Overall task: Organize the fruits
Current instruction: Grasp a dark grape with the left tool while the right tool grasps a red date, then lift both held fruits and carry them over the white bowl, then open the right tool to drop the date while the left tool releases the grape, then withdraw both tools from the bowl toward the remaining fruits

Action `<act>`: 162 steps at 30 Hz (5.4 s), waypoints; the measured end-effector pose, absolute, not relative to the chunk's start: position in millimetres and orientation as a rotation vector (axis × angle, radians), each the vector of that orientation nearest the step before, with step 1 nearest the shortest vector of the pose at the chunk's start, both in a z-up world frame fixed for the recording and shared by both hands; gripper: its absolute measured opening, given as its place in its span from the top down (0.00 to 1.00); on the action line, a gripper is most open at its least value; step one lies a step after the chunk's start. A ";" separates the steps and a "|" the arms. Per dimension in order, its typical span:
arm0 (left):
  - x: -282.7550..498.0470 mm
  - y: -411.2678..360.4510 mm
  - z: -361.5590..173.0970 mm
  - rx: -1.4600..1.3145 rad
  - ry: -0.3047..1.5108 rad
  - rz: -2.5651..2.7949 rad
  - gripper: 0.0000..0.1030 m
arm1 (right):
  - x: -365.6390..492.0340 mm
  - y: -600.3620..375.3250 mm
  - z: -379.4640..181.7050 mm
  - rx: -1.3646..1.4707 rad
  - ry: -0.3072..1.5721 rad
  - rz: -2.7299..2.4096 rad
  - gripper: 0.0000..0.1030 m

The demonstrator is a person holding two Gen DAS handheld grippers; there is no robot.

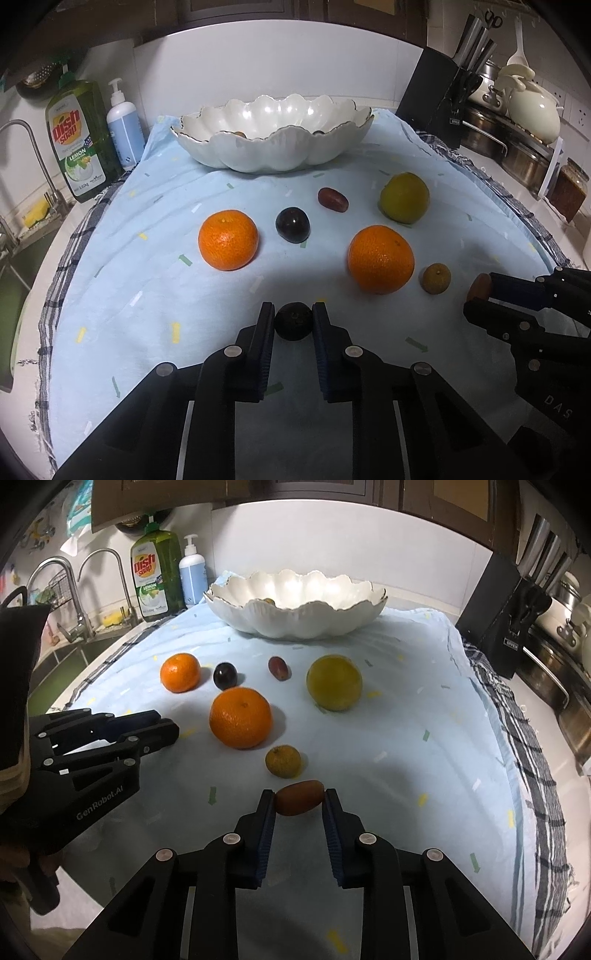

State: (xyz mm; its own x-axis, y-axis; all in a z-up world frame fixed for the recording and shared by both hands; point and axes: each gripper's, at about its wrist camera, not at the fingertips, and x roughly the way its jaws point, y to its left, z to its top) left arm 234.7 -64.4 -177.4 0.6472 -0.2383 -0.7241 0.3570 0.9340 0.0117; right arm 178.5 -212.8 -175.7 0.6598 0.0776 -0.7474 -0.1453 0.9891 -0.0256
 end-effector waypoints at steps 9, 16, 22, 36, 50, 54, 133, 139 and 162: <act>231.4 -61.3 -156.6 0.143 0.750 -0.336 0.80 | 182.4 -211.7 -159.9 -0.087 0.789 0.136 0.73; 231.0 -57.5 -132.4 0.135 0.688 -0.326 0.80 | 187.2 -211.4 -138.6 -0.087 0.719 0.145 0.73; 232.7 -53.6 -110.3 0.135 0.626 -0.314 0.80 | 191.7 -208.5 -117.9 -0.090 0.646 0.145 0.73; 248.5 -44.0 -64.2 0.113 0.511 -0.299 0.80 | 210.1 -198.1 -76.5 -0.095 0.509 0.169 0.73; 288.6 -50.6 -28.8 0.107 0.419 -0.300 0.80 | 248.4 -192.5 -38.6 -0.112 0.379 0.159 0.73; 308.2 -53.9 -22.9 0.104 0.420 -0.306 0.80 | 264.1 -190.6 -29.9 -0.131 0.352 0.153 0.73; 525.3 -75.2 -54.1 0.169 0.707 -0.244 0.15 | 494.7 -224.4 -66.8 -0.102 0.697 0.070 0.28; 484.4 -62.6 -24.4 0.150 0.625 -0.249 0.12 | 451.0 -220.0 -32.1 -0.118 0.572 0.064 0.28; 350.7 -31.1 11.8 0.128 0.498 -0.277 0.09 | 314.9 -214.6 10.7 -0.092 0.412 0.026 0.28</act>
